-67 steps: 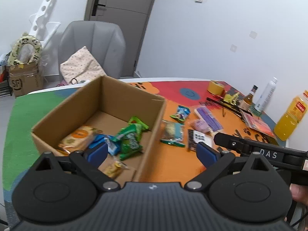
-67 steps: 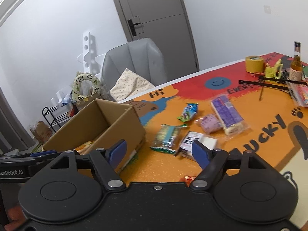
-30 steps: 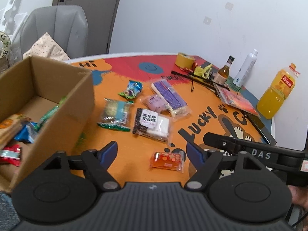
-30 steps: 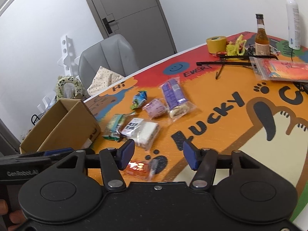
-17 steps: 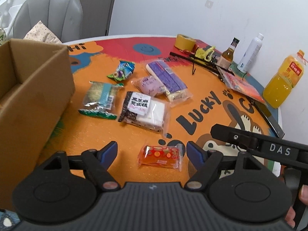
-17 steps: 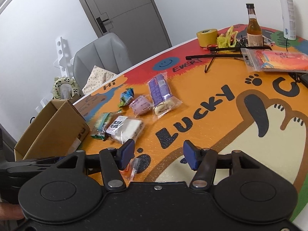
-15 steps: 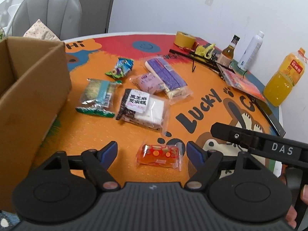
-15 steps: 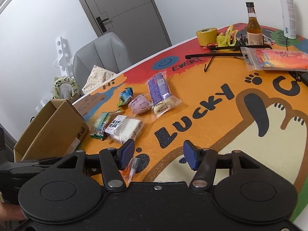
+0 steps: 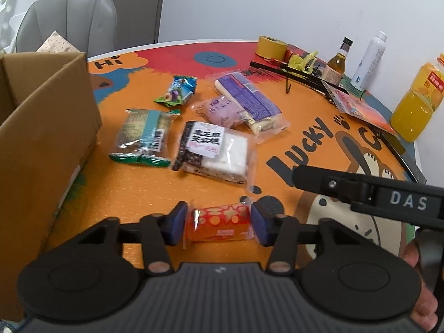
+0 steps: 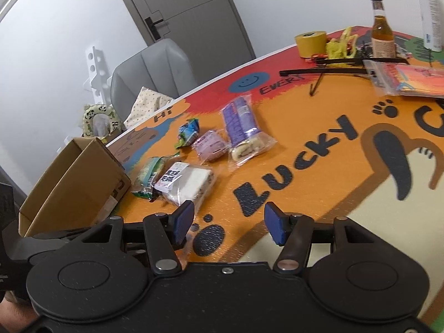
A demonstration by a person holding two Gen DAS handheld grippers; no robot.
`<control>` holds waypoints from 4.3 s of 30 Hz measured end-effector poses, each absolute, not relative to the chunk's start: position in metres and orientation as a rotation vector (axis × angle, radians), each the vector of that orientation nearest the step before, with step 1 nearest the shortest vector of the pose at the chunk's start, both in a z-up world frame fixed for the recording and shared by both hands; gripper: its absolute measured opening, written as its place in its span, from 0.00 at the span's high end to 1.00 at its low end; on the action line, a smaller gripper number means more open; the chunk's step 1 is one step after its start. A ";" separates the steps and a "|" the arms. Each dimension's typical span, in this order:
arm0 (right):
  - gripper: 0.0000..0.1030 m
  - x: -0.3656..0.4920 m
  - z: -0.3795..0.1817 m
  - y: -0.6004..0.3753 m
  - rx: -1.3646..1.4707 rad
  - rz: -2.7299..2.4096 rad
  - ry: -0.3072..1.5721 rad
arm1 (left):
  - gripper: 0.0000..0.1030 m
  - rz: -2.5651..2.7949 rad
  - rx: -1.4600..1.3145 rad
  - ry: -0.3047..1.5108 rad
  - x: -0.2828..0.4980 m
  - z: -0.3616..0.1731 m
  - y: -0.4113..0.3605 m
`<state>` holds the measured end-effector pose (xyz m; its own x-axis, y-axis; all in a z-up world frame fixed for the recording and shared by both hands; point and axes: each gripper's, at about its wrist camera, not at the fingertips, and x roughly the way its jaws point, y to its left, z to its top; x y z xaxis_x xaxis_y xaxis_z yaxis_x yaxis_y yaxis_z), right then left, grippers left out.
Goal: Organize snacks
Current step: 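Grasp the orange candy pack with the left gripper while the right grasps the white sesame cake pack, then lift both held packs and carry them toward the cardboard box, then hold both packs over the box and open both grippers to release them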
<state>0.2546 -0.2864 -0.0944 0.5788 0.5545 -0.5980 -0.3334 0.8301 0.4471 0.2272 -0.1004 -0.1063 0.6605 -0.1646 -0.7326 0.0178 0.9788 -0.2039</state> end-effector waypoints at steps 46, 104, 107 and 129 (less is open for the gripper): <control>0.46 0.273 -0.100 -0.234 0.128 0.443 0.813 | 0.33 -0.006 -0.166 0.804 0.225 -0.109 -0.067; 0.49 0.238 -0.011 -0.191 0.112 0.585 0.597 | 0.55 0.037 -0.131 0.582 0.174 0.003 -0.016; 0.49 0.236 -0.006 -0.182 0.100 0.605 0.588 | 0.55 0.047 -0.139 0.574 0.171 0.006 -0.004; 0.49 0.221 0.018 -0.104 0.014 0.719 0.576 | 0.54 0.150 -0.234 0.611 0.150 0.001 0.095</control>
<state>0.2210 -0.1037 0.0181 0.6047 0.6255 -0.4931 -0.6177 0.7591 0.2054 0.1503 0.0952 0.0010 0.8096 0.0707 -0.5827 -0.2081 0.9628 -0.1723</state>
